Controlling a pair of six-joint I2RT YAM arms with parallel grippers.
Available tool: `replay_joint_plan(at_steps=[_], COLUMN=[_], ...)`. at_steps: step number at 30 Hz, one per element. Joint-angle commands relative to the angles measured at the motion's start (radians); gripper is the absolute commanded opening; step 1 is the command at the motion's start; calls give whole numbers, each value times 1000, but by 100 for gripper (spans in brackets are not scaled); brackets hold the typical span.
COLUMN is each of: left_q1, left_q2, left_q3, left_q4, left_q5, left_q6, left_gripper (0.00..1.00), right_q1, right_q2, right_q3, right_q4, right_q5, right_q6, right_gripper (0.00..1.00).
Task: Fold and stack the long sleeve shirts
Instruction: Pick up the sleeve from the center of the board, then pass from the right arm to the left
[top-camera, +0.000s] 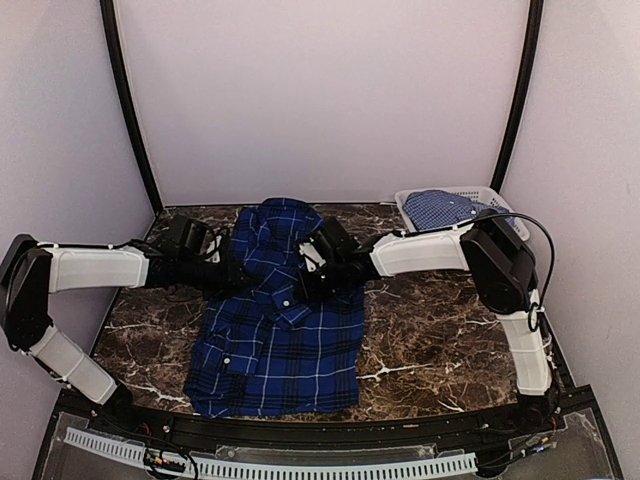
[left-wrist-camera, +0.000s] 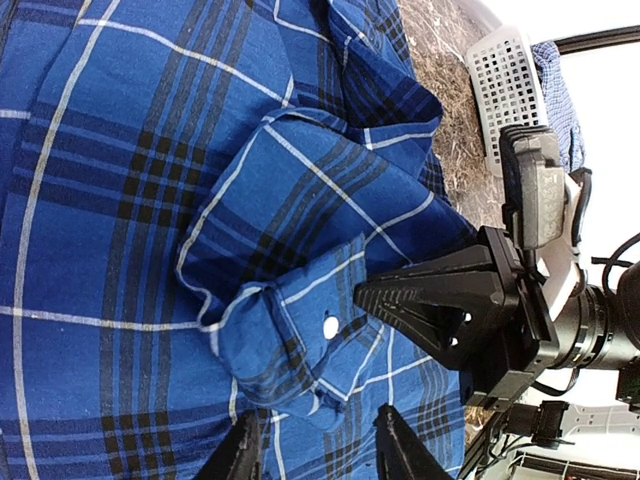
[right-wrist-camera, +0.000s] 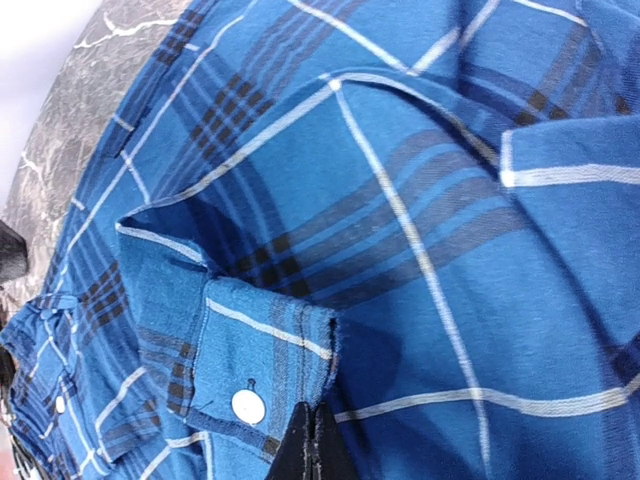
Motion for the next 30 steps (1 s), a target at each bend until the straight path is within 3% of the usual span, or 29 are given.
replay_joint_plan(at_steps=[1,9,11,16,22,30], left_q1=[-3,-3,-3,-3,-3,-3], left_q2=[-55,-155,-178,-204,-228,-225], left_q3=[-38,-106,-145,-239,-286,-328], left_q4=[25,-18,9,94,139,164], left_q5=[29,-31,-14,33,11,-13], left_q6=[-33,-89,-121,-203,-267,-294], left_gripper=[38,39,42,64,70,70], right_q1=[32,121,142,177,206,208], right_q2=[-42,-39,-25,14,16,-12], right_q3=[25,53,72,117,125,91], right_q4=[50,91,95,103,104,111], right_q5=[-63,-123,-128,-155,-168,-173], right_q6=[29,75,81,94,89,77], right_gripper=[0,0,0,0,0,20])
